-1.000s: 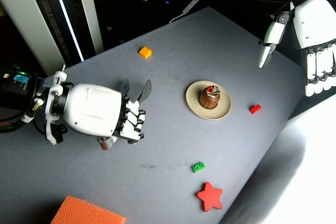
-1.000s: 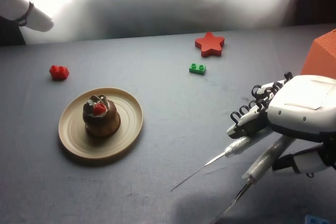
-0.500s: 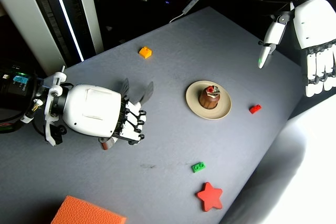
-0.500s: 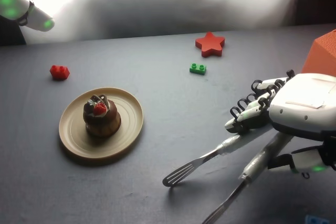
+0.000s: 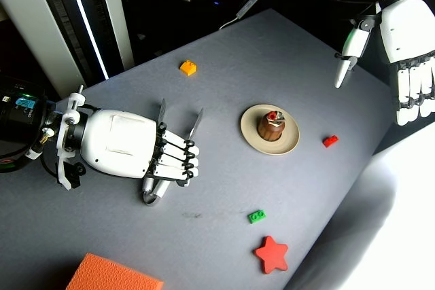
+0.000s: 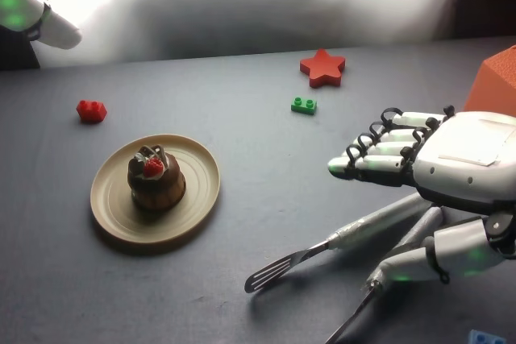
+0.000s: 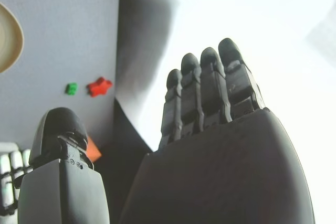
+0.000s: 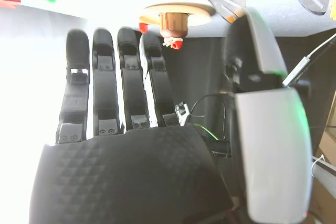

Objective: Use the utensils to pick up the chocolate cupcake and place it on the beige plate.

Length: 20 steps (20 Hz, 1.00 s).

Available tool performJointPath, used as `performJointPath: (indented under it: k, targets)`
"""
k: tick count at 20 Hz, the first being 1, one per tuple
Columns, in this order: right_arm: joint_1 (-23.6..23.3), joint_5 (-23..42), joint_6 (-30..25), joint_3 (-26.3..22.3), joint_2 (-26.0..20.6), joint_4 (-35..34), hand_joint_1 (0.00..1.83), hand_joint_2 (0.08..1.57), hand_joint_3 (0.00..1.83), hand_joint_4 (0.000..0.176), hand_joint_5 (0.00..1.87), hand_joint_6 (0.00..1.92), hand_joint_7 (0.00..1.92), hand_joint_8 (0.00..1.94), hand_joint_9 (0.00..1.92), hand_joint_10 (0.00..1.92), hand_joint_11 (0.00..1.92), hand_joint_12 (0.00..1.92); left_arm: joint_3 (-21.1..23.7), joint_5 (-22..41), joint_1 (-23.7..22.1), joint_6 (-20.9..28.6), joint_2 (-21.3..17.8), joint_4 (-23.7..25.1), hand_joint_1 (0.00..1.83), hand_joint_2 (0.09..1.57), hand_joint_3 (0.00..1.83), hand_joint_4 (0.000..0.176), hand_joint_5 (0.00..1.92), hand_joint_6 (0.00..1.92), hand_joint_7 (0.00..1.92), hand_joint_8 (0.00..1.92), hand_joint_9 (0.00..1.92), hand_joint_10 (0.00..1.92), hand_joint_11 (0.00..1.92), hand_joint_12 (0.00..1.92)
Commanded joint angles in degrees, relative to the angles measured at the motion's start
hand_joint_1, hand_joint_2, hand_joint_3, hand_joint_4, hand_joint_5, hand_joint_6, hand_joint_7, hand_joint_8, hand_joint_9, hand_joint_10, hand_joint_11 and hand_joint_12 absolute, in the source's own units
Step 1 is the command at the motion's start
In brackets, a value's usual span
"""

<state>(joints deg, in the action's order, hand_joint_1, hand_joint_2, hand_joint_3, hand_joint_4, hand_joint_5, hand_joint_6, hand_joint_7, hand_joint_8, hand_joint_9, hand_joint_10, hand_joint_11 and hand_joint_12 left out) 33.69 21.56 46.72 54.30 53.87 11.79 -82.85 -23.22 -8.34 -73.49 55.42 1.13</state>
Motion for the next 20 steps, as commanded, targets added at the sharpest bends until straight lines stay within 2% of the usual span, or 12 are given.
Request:
performJointPath:
  k: [1, 3, 5, 8, 11, 16, 18, 19, 20]
  targets:
    - [-1.03, 5.97, 0.03, -0.15, -0.38, -0.52, 0.08, 0.98, 0.0, 0.0, 0.02, 0.0, 0.03, 0.01, 0.07, 0.01, 0.0, 0.41, -0.24, 5.58, -0.87, -0.07, -0.65, 0.31, 0.43, 1.07, 0.0, 0.0, 0.15, 0.0, 0.2, 0.0, 0.13, 0.0, 0.0, 0.25]
    - [-1.21, 5.6, 0.03, -0.16, -0.71, -0.51, 0.02, 0.94, 0.0, 0.0, 0.0, 0.0, 0.0, 0.0, 0.01, 0.0, 0.0, 0.12, -0.18, 5.34, -0.83, 0.1, -0.66, 0.3, 0.43, 1.07, 0.0, 0.0, 0.16, 0.0, 0.2, 0.0, 0.13, 0.01, 0.0, 0.25]
    - [-1.51, 5.53, 0.03, -0.16, -1.22, -0.51, 0.0, 0.91, 0.0, 0.0, 0.0, 0.0, 0.0, 0.0, 0.0, 0.0, 0.0, 0.01, -0.2, 5.33, -0.83, 0.13, -0.66, 0.3, 0.43, 1.07, 0.0, 0.0, 0.15, 0.0, 0.21, 0.0, 0.13, 0.0, 0.0, 0.26]
    - [-2.29, 5.36, 0.03, -0.34, -2.7, -0.5, 0.0, 0.89, 0.0, 0.0, 0.0, 0.0, 0.0, 0.0, 0.0, 0.0, 0.0, 0.0, -0.26, 5.33, -0.56, 0.13, -0.66, 0.31, 0.43, 1.07, 0.0, 0.0, 0.15, 0.0, 0.2, 0.0, 0.13, 0.0, 0.0, 0.22]
    - [-3.72, 5.45, 1.15, -0.94, -4.72, -0.49, 0.0, 0.92, 0.0, 0.0, 0.0, 0.0, 0.0, 0.0, 0.0, 0.0, 0.0, 0.0, -0.3, 5.3, -0.53, 0.13, -0.67, 0.3, 0.45, 1.06, 0.0, 0.0, 0.15, 0.0, 0.21, 0.0, 0.13, 0.0, 0.0, 0.27]
    - [-7.45, 4.64, 2.7, -2.14, -9.08, -0.49, 0.0, 0.96, 0.01, 0.0, 0.0, 0.0, 0.0, 0.0, 0.0, 0.0, 0.04, 0.02, -0.42, 5.03, -0.21, 0.41, -0.7, 0.27, 0.43, 1.07, 0.0, 0.0, 0.14, 0.0, 0.2, 0.0, 0.13, 0.0, 0.0, 0.27]
    - [-10.05, -0.09, 5.84, -2.82, -10.26, -0.49, 0.02, 0.99, 0.02, 0.0, 0.0, 0.0, 0.0, 0.0, 0.02, 0.01, 0.11, 0.05, -0.61, 4.99, -0.22, 0.77, -0.63, 0.27, 0.44, 1.06, 0.0, 0.0, 0.15, 0.0, 0.2, 0.0, 0.14, 0.0, 0.0, 0.28]
    - [-11.15, -1.2, 6.46, -2.86, -10.97, -0.49, 0.07, 1.01, 0.01, 0.0, 0.07, 0.01, 0.07, 0.02, 0.1, 0.0, 0.05, 0.37, -0.74, 4.99, -0.33, 0.96, -0.57, 0.28, 0.42, 1.06, 0.0, 0.0, 0.15, 0.0, 0.21, 0.0, 0.14, 0.0, 0.0, 0.28]
    - [-11.55, -1.24, 6.55, -2.85, -11.47, -0.49, 0.09, 1.04, 0.0, 0.0, 0.13, 0.01, 0.12, 0.01, 0.14, 0.0, 0.01, 0.56, -0.8, 4.96, -0.39, 0.96, -0.53, 0.27, 0.41, 1.06, 0.0, 0.0, 0.16, 0.0, 0.22, 0.0, 0.15, 0.0, 0.0, 0.3]
